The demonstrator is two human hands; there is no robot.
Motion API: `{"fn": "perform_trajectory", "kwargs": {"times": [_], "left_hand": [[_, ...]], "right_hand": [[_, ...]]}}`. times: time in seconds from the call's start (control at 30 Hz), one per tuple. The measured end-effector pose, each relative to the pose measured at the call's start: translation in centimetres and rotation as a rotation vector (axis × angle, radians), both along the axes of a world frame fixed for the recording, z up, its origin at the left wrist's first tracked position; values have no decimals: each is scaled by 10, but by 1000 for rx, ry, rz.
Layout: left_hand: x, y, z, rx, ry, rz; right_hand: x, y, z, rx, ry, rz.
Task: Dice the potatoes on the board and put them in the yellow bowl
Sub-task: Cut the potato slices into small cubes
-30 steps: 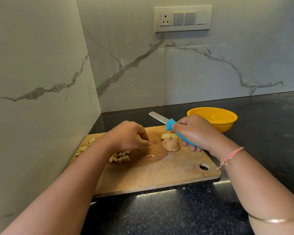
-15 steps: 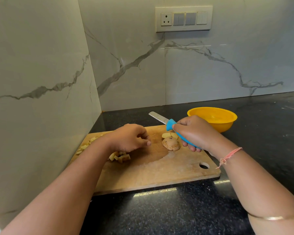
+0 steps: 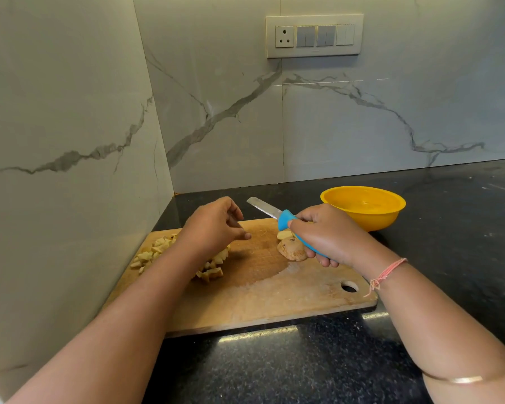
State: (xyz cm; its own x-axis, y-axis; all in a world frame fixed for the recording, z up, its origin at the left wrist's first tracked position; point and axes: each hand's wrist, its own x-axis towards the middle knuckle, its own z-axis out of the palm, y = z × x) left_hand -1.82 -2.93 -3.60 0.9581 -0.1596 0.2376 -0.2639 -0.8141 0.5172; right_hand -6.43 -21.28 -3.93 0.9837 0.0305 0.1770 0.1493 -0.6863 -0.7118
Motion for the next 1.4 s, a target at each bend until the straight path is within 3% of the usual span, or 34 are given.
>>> {"fn": "perform_trajectory", "kwargs": {"times": [0.33, 0.57, 1.03, 1.4], "left_hand": [[4, -10, -13, 86, -10, -28], [9, -5, -14, 224, -3, 103], [18, -6, -24, 251, -59, 129], [18, -7, -25, 246, -57, 139]], "right_hand": [[-1, 1, 0, 1, 3, -6], [-9, 0, 1, -22, 31, -1], [-45, 5, -6, -504, -212, -35], [-42, 14, -13, -593, -173, -47]]}}
